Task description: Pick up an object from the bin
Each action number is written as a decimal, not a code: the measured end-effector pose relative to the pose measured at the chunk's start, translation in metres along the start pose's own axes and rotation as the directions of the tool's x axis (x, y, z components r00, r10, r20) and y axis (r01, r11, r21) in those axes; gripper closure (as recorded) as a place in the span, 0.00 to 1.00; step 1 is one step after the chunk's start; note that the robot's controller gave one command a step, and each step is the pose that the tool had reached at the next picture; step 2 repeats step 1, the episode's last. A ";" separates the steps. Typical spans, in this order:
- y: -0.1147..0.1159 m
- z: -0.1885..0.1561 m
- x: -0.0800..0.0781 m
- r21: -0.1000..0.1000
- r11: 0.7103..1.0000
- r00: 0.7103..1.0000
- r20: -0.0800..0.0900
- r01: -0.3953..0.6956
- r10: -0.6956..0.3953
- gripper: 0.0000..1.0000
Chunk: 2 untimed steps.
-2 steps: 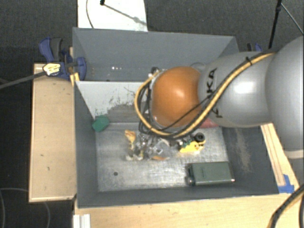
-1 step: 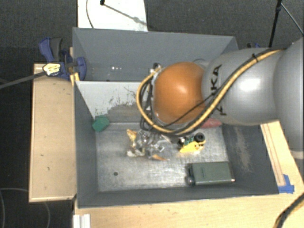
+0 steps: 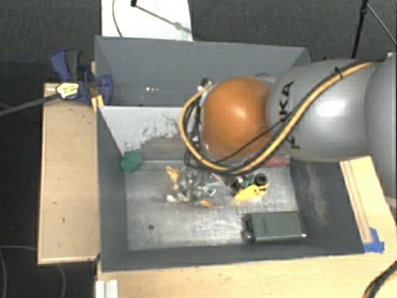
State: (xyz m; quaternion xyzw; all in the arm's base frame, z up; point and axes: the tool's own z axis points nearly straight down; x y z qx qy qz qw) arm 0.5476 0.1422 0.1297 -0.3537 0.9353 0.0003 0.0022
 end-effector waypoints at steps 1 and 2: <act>0.000 -0.008 0.000 0.001 1.000 1.000 0.001 -0.002 0.002 1.00; 0.000 -0.008 0.000 0.001 1.000 1.000 0.001 -0.002 0.002 1.00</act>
Offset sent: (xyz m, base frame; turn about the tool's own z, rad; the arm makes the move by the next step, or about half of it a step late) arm 0.0000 0.0000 0.0079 0.0000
